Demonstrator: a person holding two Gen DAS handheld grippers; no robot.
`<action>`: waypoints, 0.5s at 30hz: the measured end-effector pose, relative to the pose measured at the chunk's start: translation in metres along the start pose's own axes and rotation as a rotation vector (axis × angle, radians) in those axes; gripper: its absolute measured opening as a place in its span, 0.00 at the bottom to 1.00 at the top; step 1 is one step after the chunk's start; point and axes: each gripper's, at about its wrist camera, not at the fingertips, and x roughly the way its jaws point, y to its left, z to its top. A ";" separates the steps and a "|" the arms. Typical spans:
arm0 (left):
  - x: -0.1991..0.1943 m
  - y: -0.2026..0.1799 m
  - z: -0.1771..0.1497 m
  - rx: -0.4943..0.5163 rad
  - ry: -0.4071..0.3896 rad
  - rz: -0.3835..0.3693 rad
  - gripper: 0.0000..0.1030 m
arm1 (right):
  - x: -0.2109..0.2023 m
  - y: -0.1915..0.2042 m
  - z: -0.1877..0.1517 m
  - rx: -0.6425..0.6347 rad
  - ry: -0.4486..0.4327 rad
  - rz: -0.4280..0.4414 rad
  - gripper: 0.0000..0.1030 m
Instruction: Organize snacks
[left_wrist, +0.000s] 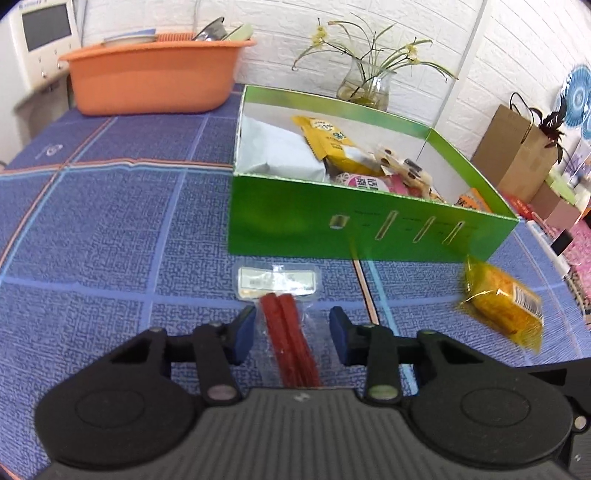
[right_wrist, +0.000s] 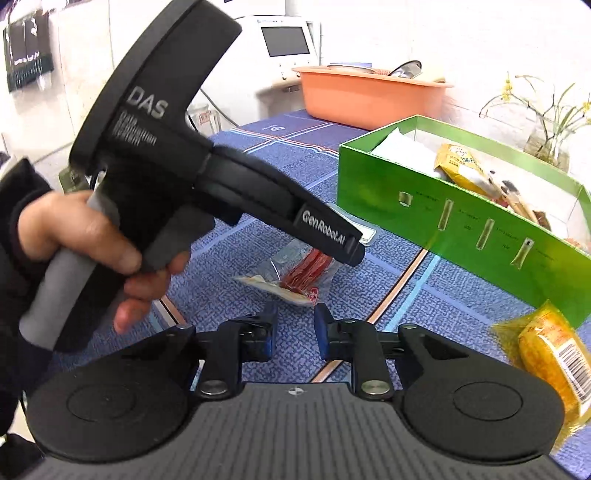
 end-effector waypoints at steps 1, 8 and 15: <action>0.000 0.002 0.001 -0.009 0.005 -0.009 0.34 | -0.002 0.003 0.000 -0.021 -0.005 -0.015 0.45; 0.007 0.009 0.019 -0.043 0.069 -0.029 0.33 | -0.009 0.034 0.008 -0.274 -0.020 -0.060 0.86; 0.009 0.002 0.017 0.000 0.074 -0.014 0.34 | 0.025 0.036 0.008 -0.315 0.015 -0.058 0.77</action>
